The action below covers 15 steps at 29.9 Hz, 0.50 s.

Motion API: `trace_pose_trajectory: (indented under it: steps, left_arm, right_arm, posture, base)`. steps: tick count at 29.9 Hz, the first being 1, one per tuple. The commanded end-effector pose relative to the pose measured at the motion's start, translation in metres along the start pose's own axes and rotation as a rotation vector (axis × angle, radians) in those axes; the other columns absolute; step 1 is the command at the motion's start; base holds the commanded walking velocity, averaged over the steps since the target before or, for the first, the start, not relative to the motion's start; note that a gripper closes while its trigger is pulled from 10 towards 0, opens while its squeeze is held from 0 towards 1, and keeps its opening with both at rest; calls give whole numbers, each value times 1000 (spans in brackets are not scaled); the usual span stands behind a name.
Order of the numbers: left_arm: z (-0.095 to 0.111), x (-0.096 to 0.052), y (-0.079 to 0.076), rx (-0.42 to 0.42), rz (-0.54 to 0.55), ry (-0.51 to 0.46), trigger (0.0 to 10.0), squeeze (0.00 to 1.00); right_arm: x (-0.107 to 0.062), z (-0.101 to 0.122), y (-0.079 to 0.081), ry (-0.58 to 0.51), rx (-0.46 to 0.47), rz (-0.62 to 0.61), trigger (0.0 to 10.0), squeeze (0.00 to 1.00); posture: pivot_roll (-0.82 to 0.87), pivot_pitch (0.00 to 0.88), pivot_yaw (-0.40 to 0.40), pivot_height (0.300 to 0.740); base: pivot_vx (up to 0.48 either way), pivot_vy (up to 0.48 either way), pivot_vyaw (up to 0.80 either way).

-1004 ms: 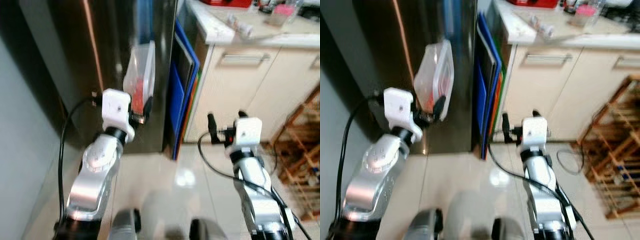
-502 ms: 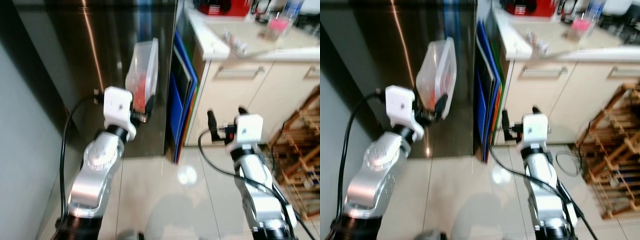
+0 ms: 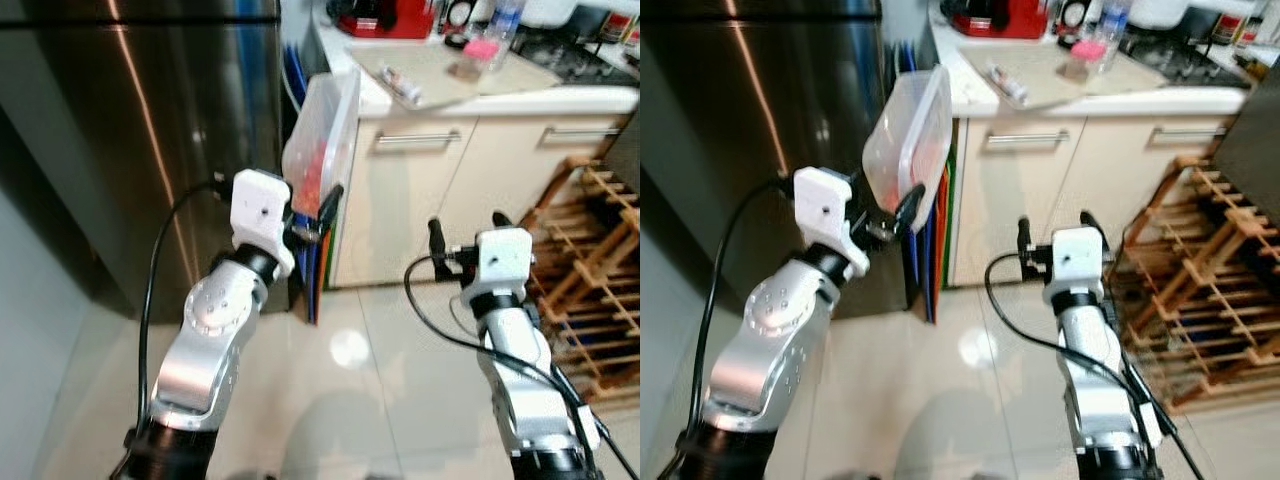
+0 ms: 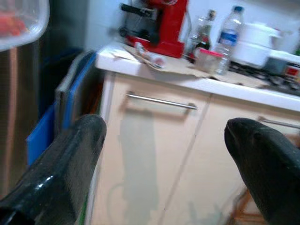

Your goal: Restocking fridge

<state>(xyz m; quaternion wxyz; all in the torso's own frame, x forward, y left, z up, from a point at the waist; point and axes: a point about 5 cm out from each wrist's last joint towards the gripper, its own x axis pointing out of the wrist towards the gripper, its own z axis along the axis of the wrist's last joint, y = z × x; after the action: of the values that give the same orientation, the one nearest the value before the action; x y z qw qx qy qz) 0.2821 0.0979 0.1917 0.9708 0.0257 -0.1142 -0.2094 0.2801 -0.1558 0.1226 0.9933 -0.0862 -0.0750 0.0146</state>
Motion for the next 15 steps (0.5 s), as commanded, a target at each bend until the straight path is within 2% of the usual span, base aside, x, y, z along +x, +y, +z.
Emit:
trace_pose_trajectory:
  steps: [1,15]
  left_arm:
    - [6,2,-4,-6,-19,-39,10000,0]
    - [8,6,-5,-10,-24,-49,10000,0]
  right_arm:
    - [2,0,-4,-9,-14,-7,10000,0]
    - [5,0,0,-13,-25,-1,10000,0]
  posture:
    - [-34,0,-11,740]
    - [-38,0,-4,740]
  base:
    - [0,-480,0]
    - [0,-480,0]
